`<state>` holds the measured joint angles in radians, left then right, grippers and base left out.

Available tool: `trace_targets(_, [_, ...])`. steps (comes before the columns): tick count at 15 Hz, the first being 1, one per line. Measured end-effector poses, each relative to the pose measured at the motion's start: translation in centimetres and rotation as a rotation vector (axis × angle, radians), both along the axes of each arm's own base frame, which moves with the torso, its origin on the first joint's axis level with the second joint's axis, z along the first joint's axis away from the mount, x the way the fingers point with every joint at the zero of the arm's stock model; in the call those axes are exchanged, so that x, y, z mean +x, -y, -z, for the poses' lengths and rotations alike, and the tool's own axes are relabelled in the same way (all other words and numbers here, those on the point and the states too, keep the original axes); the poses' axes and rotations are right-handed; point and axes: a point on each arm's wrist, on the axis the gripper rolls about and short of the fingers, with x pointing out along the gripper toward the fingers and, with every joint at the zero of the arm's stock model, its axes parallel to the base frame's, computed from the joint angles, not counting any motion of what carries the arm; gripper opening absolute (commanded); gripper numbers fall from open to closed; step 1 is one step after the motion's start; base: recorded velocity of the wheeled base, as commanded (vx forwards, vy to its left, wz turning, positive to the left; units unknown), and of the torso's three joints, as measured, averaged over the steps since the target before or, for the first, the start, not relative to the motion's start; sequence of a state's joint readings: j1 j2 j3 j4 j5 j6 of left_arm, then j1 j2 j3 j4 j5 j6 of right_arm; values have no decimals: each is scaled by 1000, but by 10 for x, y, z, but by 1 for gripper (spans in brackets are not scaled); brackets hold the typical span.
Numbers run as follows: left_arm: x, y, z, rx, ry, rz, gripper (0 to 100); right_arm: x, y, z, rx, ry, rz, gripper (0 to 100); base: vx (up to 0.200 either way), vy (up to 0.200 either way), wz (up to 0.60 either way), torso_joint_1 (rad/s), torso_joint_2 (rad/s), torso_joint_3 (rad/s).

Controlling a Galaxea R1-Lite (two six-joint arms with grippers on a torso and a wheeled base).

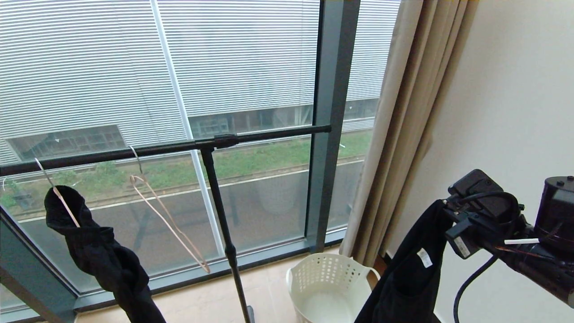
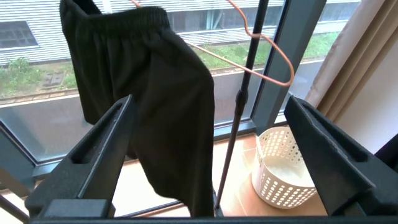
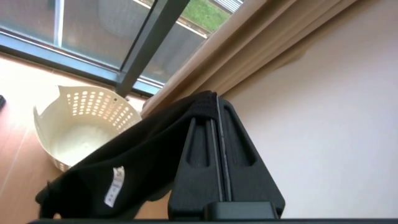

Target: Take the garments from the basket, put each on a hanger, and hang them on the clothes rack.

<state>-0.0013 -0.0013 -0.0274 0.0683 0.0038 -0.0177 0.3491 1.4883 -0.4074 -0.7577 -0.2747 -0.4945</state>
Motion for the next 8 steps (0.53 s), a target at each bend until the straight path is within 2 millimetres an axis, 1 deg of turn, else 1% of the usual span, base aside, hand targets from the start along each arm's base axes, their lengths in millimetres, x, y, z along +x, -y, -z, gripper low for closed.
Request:
trace_targets(4, [0,0,0,2,0,-1,100,-1,0,1,-16,-4,-5,0,0,0,0,8,-16,-9])
trace_targets(8, [0,0,0,3,0,-2,100,-2,1,0,-13,2,-3,0,0,0,600,1,0,0])
